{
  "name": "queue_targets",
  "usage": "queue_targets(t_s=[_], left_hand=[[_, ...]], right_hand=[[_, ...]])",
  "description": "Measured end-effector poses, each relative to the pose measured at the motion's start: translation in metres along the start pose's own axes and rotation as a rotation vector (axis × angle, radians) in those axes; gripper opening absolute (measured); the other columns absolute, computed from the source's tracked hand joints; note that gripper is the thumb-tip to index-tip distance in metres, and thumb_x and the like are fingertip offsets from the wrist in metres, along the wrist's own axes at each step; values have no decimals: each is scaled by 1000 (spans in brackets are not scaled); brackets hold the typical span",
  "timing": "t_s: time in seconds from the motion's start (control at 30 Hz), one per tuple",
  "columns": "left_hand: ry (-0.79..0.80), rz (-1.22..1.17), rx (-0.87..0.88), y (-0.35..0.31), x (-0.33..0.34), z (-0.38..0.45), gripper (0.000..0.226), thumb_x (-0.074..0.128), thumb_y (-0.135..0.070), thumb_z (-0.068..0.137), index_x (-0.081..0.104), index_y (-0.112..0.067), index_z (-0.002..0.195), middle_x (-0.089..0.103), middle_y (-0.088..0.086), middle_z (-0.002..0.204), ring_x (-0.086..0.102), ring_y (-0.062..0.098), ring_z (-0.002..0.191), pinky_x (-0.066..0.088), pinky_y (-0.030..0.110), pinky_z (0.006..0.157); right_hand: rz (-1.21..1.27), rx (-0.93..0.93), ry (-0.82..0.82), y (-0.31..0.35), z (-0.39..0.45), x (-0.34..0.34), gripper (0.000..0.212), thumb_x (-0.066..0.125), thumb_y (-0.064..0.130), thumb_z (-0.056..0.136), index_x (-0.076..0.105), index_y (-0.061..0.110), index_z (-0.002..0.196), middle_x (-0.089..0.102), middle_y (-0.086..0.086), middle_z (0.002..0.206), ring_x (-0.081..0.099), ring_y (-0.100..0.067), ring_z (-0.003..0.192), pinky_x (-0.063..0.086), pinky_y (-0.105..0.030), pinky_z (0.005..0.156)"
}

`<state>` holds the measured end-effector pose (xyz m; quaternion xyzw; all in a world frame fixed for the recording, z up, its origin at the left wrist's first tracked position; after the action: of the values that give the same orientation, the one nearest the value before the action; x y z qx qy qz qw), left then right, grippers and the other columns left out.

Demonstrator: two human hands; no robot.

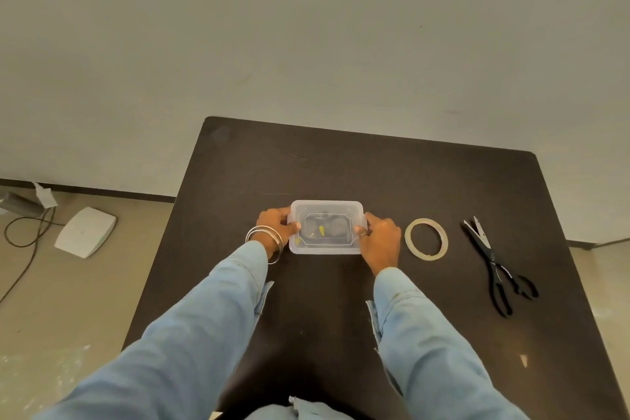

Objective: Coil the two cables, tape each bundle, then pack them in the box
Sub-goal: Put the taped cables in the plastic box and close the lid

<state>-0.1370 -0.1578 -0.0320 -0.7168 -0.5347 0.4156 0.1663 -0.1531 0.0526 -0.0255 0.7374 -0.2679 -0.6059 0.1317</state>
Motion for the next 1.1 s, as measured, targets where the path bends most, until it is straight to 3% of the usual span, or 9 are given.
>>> queue_targets(t_s=[0.1, 0.27, 0.4, 0.57, 0.7, 0.8, 0.9, 1.0, 1.1], left_hand=[[-2, -123, -44, 6, 1, 1, 45, 63, -10, 87, 55, -15, 130, 64, 12, 120, 60, 33, 109, 44, 53, 101], [33, -256, -115, 8, 4, -3, 38, 58, -11, 91, 54, -14, 129, 62, 6, 111, 61, 30, 100, 52, 41, 83], [14, -257, -159, 10, 4, -2, 42, 60, -16, 90, 51, -11, 131, 61, 13, 122, 62, 32, 104, 54, 41, 84], [-111, -145, -143, 17, 2, -2, 43, 69, -26, 83, 60, -8, 121, 66, 14, 113, 64, 33, 100, 50, 49, 94], [-213, -95, -129, 13, 7, -9, 32, 68, -30, 83, 69, -5, 104, 71, 15, 100, 67, 30, 88, 53, 48, 90], [-269, -50, -120, 10, 9, -16, 33, 67, -33, 84, 70, -5, 101, 71, 15, 97, 67, 29, 84, 53, 46, 89], [-308, 96, -93, 1, 13, -23, 37, 61, -35, 88, 69, -2, 104, 65, 17, 109, 63, 32, 94, 50, 43, 93], [-344, 110, -70, -6, 20, -30, 35, 55, -27, 93, 61, 1, 113, 54, 18, 119, 56, 35, 107, 48, 44, 96], [-369, 85, -47, -5, 23, -35, 30, 50, -26, 95, 57, -3, 113, 55, 16, 117, 56, 33, 107, 50, 45, 93]], right_hand=[[356, 137, 81, -7, 1, -1, 30, 66, 15, 88, 65, 13, 118, 68, -9, 110, 64, -27, 100, 53, -42, 93], [578, 462, 270, -17, 11, 0, 40, 68, 17, 86, 56, 11, 124, 63, -10, 117, 63, -29, 101, 57, -42, 83], [723, 598, 413, -17, 15, 1, 36, 66, 14, 88, 51, 10, 120, 61, -12, 117, 64, -31, 100, 57, -43, 80], [641, 537, 302, -21, 23, 7, 42, 75, 15, 80, 58, 7, 118, 65, -11, 115, 63, -29, 102, 55, -42, 88], [462, 398, 171, -12, 17, 4, 22, 71, 14, 84, 67, 5, 103, 67, -9, 102, 64, -26, 93, 54, -41, 89], [344, 307, 53, -5, 8, 3, 25, 67, 18, 87, 69, 2, 106, 69, -13, 101, 66, -27, 92, 54, -38, 87], [158, 201, 29, 2, 2, 2, 26, 61, 19, 91, 68, -2, 105, 66, -18, 104, 63, -32, 95, 50, -36, 83], [83, 43, -8, 6, -6, 4, 20, 53, 5, 89, 63, -5, 103, 55, -24, 112, 53, -40, 102, 42, -39, 82], [89, 90, -15, 6, -7, 4, 25, 52, 6, 92, 60, 0, 115, 52, -21, 120, 54, -35, 107, 46, -37, 87]])
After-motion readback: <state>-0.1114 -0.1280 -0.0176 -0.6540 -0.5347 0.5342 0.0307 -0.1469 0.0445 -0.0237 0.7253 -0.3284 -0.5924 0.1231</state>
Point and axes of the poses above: each hand's wrist, its own z-axis towards the middle knuckle, its own x-axis out of the palm, y = z × x, the point moved 3 cm from there along z, towards the middle knuckle
